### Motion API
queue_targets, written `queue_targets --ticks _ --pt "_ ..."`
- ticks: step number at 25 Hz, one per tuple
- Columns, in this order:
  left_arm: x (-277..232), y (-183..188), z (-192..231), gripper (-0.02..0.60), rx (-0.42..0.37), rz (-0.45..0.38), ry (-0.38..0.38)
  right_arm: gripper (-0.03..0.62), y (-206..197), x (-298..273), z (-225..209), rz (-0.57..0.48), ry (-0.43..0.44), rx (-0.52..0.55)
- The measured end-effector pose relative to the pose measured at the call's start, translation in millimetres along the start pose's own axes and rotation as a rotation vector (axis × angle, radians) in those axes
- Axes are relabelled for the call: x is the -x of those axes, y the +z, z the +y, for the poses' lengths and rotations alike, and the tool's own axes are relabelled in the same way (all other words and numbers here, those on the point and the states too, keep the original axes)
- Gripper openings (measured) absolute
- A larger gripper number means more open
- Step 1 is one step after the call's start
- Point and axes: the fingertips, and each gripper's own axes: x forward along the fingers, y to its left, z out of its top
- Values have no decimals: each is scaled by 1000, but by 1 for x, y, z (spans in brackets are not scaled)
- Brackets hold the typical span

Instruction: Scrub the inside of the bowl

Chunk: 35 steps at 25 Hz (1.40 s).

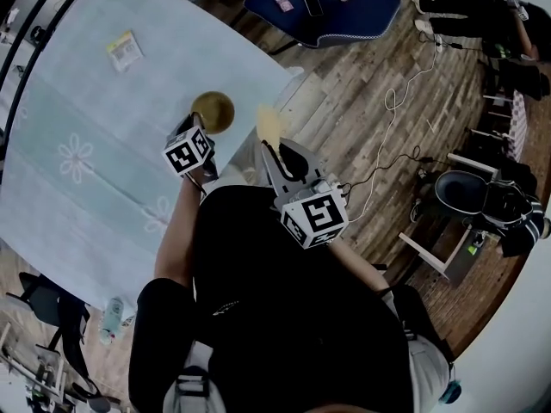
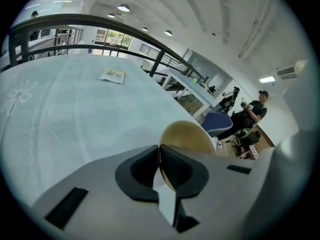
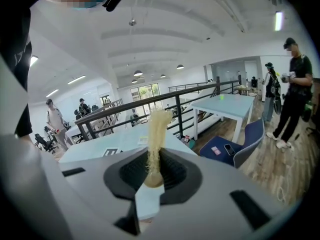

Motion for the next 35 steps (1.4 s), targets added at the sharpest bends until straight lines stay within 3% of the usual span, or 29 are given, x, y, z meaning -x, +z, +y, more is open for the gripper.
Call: queue_targets --ticks 7,12,18,22,28,32,35 --pt "34 11 -36 25 -181 -73 -58 51 -9 2 -2 20 -5 -16" --pt "73 37 -63 25 -208 -169 -96 51 -9 8 4 11 2 30" --pt "130 93 -107 25 -257 -346 -111 51 13 16 8 -42 33 55" --pt "164 123 -122 25 -261 -462 -81 51 33 24 20 -55 131 -111" --pt "200 138 -148 25 -284 -585 -107 51 40 27 33 -10 285 -440" --pt "212 133 -155 25 -300 -613 -137 51 30 26 35 11 305 -617" --pt "215 125 -165 25 -322 -609 -172 51 23 28 35 19 301 -676"
